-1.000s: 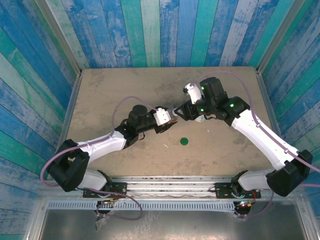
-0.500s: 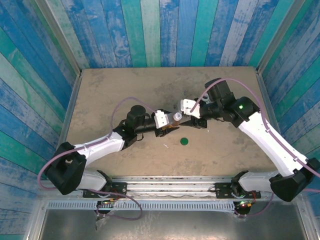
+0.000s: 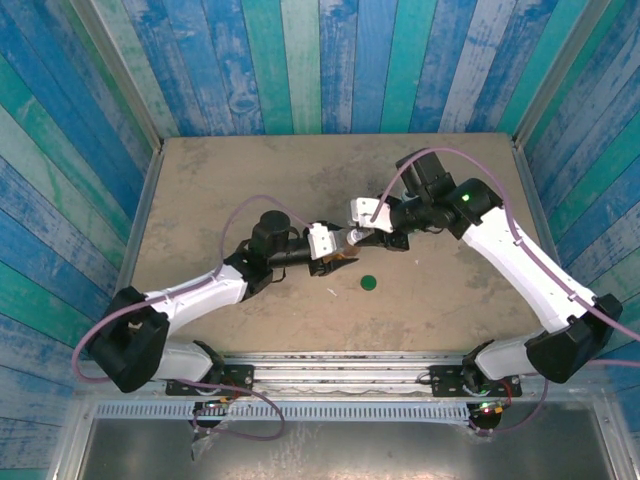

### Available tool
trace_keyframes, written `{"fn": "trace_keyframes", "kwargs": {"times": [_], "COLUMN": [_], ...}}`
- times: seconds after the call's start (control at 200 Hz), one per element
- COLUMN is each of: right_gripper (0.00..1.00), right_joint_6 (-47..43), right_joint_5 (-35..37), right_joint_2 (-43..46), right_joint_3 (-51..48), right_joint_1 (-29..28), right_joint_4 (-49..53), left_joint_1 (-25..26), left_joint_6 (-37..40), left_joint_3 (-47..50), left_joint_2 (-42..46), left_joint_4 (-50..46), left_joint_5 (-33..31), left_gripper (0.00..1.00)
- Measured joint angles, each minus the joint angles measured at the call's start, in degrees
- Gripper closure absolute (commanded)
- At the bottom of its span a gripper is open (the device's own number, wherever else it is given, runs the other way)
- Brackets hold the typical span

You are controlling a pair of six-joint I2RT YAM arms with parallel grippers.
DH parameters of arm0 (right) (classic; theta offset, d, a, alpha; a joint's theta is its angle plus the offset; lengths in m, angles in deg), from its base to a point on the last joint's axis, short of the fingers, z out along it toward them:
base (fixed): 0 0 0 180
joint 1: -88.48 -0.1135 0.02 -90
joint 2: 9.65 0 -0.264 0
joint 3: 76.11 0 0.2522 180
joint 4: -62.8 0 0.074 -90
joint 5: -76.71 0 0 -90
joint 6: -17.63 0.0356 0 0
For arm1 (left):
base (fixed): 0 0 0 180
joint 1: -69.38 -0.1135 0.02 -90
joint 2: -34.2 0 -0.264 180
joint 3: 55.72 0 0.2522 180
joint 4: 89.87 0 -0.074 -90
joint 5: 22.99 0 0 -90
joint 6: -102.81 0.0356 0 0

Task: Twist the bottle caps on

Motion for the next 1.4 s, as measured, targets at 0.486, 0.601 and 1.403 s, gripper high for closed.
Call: {"fn": "trace_keyframes", "kwargs": {"times": [0.486, 0.601, 1.403], "right_gripper": [0.99, 0.99, 0.39], "right_joint_6": [40.3, 61.5, 16.5], "right_joint_5": [6.7, 9.2, 0.2], "right_joint_2": [-2.3, -3.1, 15.3], "right_joint_3": [1.2, 0.0, -10.4], "right_joint_1": [-0.3, -0.3, 1.9], "right_joint_4": [-7.6, -10.9, -14.9], "left_joint_1": [-0.1, -0.1, -0.1], "left_joint_6": [1.6, 4.1, 3.4], "left_joint_3": [0.3, -0.2, 0.0], "left_joint_2": [-0.2, -1.8, 0.0], "left_joint_4": [3.9, 5.0, -1.7], "left_joint_5": [-15.0, -20.5, -4.9], "left_gripper": [0.45, 0.46, 0.43]}}
